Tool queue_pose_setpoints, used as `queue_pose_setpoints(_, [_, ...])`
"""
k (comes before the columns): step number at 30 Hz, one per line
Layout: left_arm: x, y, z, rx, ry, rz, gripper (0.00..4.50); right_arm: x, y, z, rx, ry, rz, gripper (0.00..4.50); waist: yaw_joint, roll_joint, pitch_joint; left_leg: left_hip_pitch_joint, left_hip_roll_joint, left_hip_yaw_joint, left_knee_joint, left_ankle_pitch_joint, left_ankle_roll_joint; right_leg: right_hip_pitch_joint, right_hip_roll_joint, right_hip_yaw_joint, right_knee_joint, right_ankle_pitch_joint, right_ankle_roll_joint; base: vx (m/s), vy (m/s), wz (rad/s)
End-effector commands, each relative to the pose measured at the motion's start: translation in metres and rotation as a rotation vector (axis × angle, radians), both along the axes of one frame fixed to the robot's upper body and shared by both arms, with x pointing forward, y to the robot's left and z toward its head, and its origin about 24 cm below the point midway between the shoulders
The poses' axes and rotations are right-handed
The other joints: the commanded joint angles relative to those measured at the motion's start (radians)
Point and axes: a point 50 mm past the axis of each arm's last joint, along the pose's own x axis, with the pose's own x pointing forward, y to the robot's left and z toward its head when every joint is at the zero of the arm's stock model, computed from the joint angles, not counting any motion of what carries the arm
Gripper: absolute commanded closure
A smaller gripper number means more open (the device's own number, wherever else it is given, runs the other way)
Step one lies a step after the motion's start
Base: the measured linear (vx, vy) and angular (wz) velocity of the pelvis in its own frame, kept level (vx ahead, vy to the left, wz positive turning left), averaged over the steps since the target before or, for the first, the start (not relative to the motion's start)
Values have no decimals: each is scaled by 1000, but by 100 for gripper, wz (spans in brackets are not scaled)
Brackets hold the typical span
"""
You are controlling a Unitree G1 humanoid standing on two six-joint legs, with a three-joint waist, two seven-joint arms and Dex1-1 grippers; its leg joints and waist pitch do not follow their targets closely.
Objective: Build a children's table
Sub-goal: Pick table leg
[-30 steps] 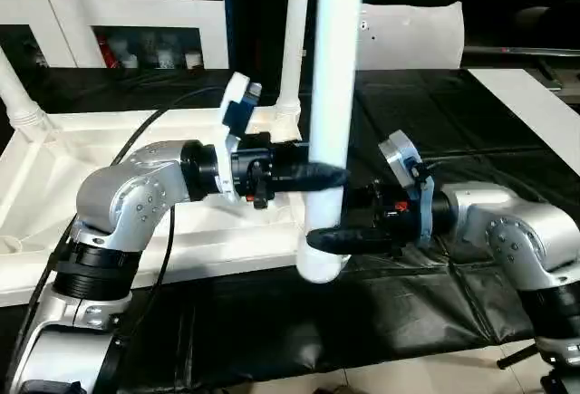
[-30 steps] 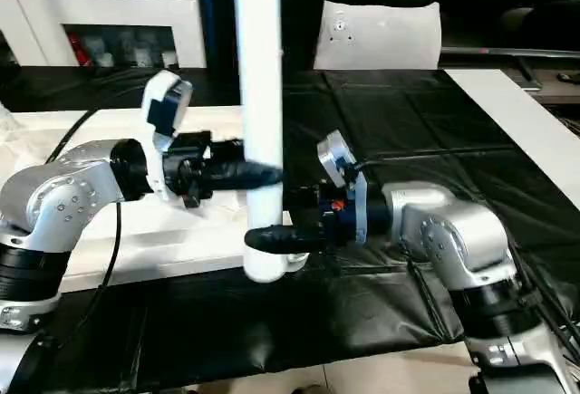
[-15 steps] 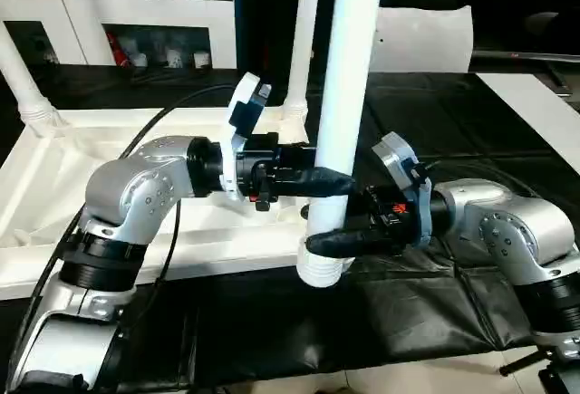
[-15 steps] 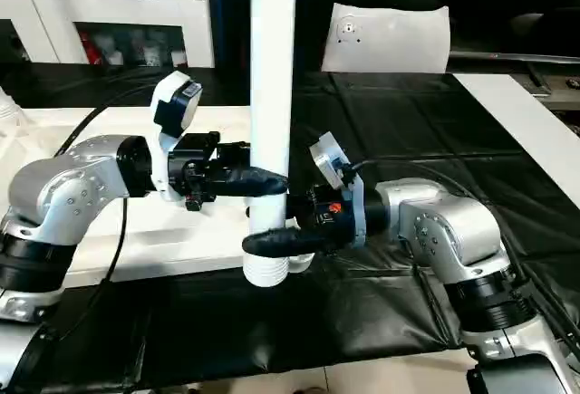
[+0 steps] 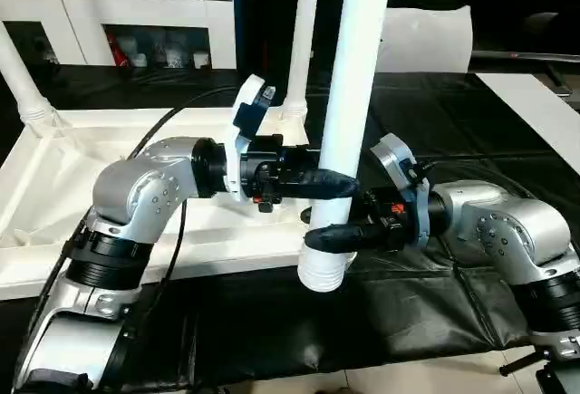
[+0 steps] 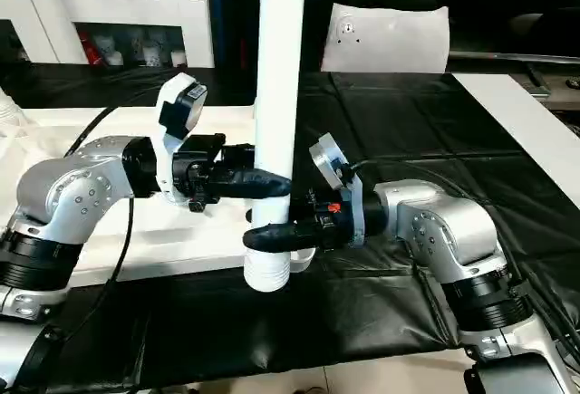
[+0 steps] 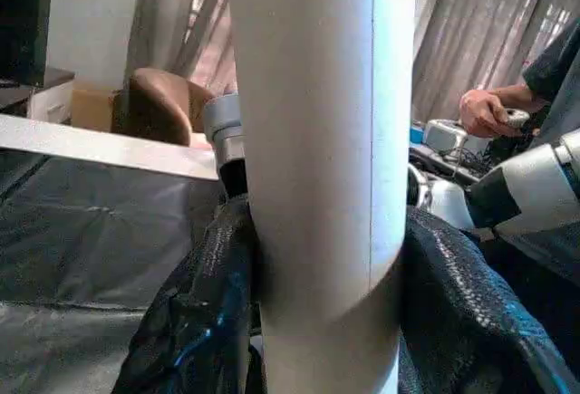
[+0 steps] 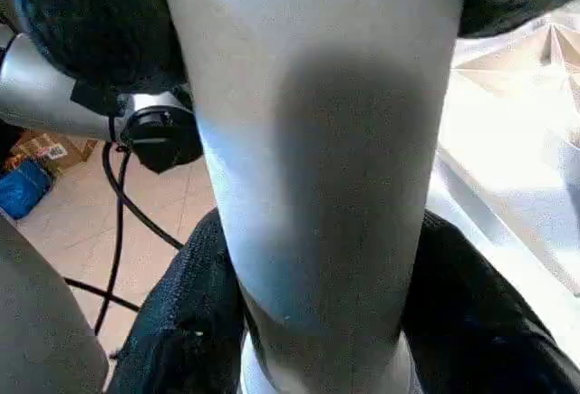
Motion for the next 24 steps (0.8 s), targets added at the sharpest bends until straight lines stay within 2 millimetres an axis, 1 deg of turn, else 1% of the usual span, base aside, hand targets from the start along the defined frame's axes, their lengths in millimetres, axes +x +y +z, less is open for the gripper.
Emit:
queue_pose_setpoints(1, [2,-6,11,-4,-62,-4,260,-1,7,1,-10,-21,43,257,1,-4,-69,0,20,0,-66,-155,5,58,-63,50,-78,-370,-114,0,0,0])
queue_pose_setpoints(4, [1,-6,11,-2,-63,-15,261,-1,8,0,-13,-7,36,257,1,-5,-69,-1,20,0,-66,-151,7,58,-63,50,-78,-370,-114,0,0,0])
queue_pose_setpoints(5, [1,-5,12,-1,-63,-18,261,0,9,1,-12,-7,34,203,1,-5,-69,-1,20,0,-66,-151,7,58,-63,50,-77,-368,-115,0,0,0])
queue_pose_setpoints(6, [1,-5,12,0,-64,-22,261,0,9,1,-11,-4,32,203,1,-5,-69,-1,20,0,-66,-152,7,58,-63,51,-77,-368,-115,0,0,0])
queue_pose_setpoints(10, [-1,-5,12,0,-60,-37,261,-1,8,1,-13,1,38,165,1,-3,-69,-1,20,0,-66,-154,6,58,-63,51,-78,-365,-119,0,0,0])
queue_pose_setpoints(15, [-2,-5,11,6,-60,-47,261,-3,8,0,-14,3,54,128,1,-3,-69,0,20,-1,-66,-160,4,58,-63,51,-79,-376,-113,0,0,0])
queue_pose_setpoints(16, [-2,-5,11,6,-60,-47,261,-3,8,0,-14,3,53,153,1,-3,-69,0,20,-1,-66,-158,4,58,-63,51,-78,-374,-113,0,0,0])
queue_pose_setpoints(17, [-2,-5,11,6,-61,-48,261,-3,8,0,-14,2,53,166,1,-3,-69,0,20,0,-66,-157,4,58,-63,51,-79,-373,-114,0,0,0])
queue_pose_setpoints(18, [-2,-5,11,9,-61,-50,261,-3,8,0,-14,2,53,172,1,-1,-69,0,20,-1,-66,-156,4,58,-63,51,-78,-371,-115,0,0,0])
queue_pose_setpoints(19, [-2,-4,11,15,-61,-56,261,-3,8,0,-14,3,52,172,1,-2,-69,0,20,0,-66,-156,4,58,-63,51,-78,-366,-117,0,0,0])
queue_pose_setpoints(20, [-2,-4,10,16,-61,-57,261,-3,8,0,-13,3,52,182,1,-2,-69,0,21,-1,-67,-157,3,58,-63,51,-77,-365,-119,0,0,0])
queue_pose_setpoints(22, [-2,-3,10,26,-61,-64,261,-2,7,1,-11,0,51,217,1,-3,-69,1,20,-1,-67,-160,3,58,-63,51,-77,-367,-119,0,0,0])
queue_pose_setpoints(24, [-3,-3,10,29,-62,-67,261,-2,7,1,-10,-1,52,221,0,-2,-69,1,20,0,-67,-162,3,57,-63,51,-78,-371,-118,0,0,0])
